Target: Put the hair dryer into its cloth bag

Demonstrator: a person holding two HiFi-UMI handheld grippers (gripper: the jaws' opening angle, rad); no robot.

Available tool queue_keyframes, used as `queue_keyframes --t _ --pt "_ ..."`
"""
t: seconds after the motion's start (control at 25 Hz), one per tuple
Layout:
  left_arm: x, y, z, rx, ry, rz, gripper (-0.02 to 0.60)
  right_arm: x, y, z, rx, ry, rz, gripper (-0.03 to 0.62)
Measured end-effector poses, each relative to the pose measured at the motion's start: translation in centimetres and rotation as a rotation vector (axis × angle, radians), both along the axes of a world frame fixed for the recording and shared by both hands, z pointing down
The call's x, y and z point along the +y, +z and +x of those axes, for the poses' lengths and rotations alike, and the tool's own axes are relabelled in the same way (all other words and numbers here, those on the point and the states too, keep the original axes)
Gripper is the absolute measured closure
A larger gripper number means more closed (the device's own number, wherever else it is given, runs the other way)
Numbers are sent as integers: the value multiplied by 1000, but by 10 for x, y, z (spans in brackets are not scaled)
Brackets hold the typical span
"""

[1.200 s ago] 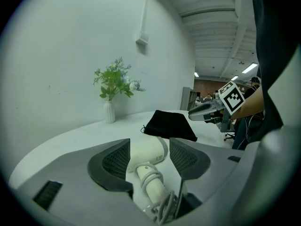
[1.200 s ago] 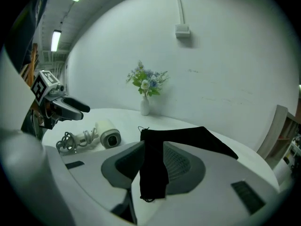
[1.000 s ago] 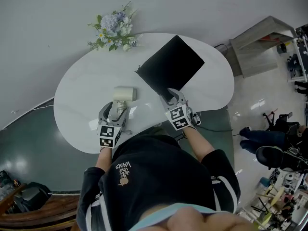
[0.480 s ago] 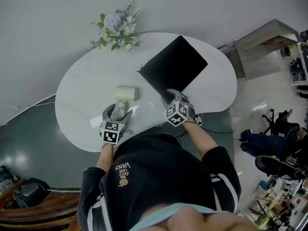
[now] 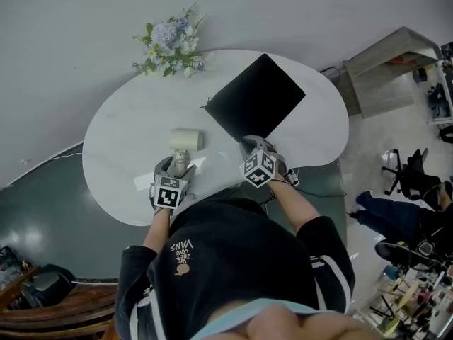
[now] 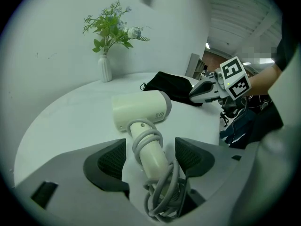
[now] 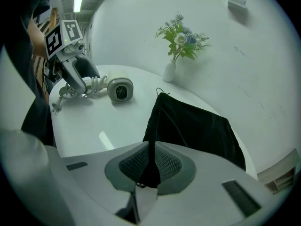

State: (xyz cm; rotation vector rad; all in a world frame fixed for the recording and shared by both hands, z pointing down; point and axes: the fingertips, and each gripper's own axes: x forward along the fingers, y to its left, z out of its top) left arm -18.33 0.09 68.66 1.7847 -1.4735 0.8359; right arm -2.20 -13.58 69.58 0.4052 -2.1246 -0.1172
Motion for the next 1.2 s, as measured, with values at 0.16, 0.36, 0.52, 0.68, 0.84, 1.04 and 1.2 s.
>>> queue_keyframes --t 0.16,0.36,0.52,0.68,0.84,1.04,1.2 --pt "-1 3 1 3 7 -17 236 -4 -7 1 -33 31 -4 539" --pt "-2 6 4 14 15 -30 249 -11 -27 2 -126 119 -34 543" --pt "-3 9 4 11 14 -41 265 -14 -44 4 -223 215 -65 543" --pt "-3 17 3 -2 9 -55 267 -13 -59 7 -329 312 -86 543" --pt "-2 17 2 2 -22 -65 276 -17 -73 14 -430 402 -100 545" --pt "-3 15 0 16 -56 -73 298 -17 -78 25 -474 460 -123 545" --pt "-2 15 1 30 -64 -73 314 -16 -78 25 -481 463 -125 545"
